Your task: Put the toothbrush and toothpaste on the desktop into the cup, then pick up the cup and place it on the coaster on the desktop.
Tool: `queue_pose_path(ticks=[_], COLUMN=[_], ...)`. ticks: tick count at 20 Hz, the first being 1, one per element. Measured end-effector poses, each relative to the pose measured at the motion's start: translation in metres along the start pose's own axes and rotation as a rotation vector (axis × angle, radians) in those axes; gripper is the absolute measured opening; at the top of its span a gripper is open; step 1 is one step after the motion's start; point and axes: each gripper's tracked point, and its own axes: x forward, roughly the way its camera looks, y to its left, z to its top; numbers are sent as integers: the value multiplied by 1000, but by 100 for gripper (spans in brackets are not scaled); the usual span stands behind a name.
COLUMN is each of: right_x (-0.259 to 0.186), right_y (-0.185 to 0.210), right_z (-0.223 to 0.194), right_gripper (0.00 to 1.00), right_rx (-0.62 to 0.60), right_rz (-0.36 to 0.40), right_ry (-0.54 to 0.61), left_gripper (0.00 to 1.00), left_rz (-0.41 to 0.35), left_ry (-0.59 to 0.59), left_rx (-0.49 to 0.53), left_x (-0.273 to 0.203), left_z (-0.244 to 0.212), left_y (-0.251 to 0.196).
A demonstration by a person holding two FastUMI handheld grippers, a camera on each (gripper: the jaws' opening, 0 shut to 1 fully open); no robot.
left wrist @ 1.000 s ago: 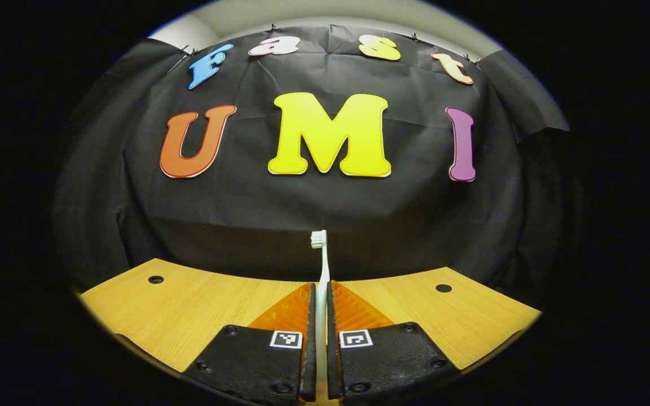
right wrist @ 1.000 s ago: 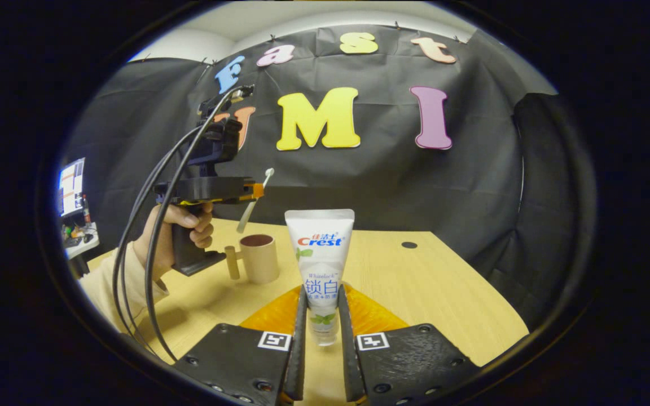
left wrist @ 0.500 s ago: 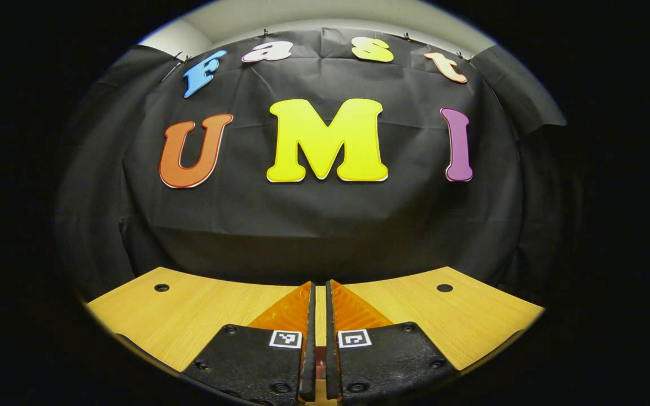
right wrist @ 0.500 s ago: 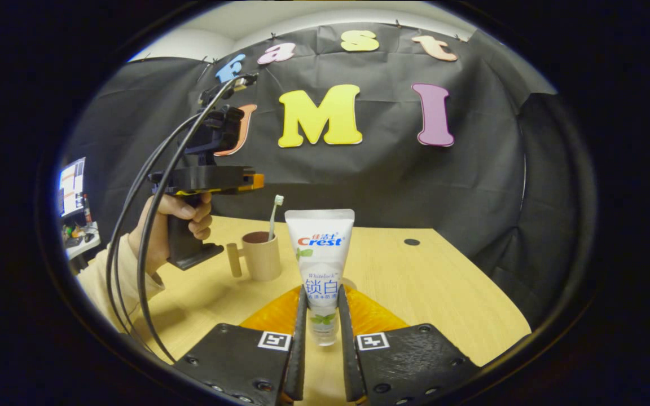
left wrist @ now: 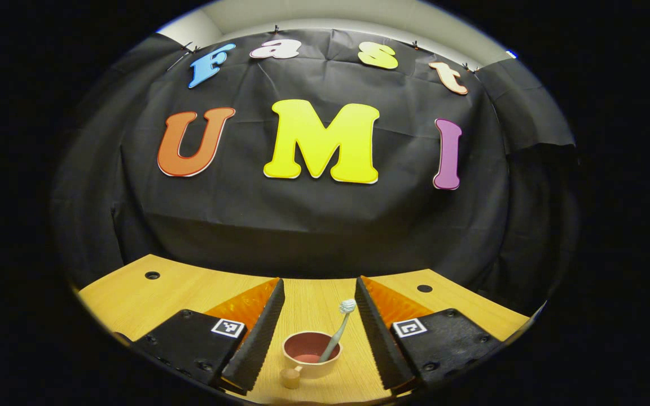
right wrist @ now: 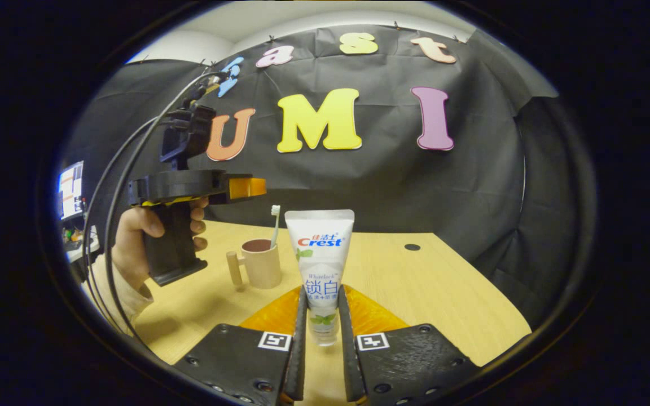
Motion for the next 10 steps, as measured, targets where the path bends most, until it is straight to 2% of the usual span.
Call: queue_pose_path(ticks=[1,3,6,10], right_x=[3,12,26,48], right_y=[3,12,35,62], right_z=[6,20,48,90], right_gripper=[28,28,28,27], right_rx=[-8,-30,-55,8], right_rz=[3,9,45,94], right_ry=[-13,-37,-57,-60], left_gripper=[85,92,96,98], left_rz=[-32,-43,-18,37], left_ry=[-14,-6,17,-21], left_rx=[20,64,117,150], left_x=[-6,-20,-48,-80], left_z=[1,-4,-13,-9], left_y=[-5,-4,5,27])
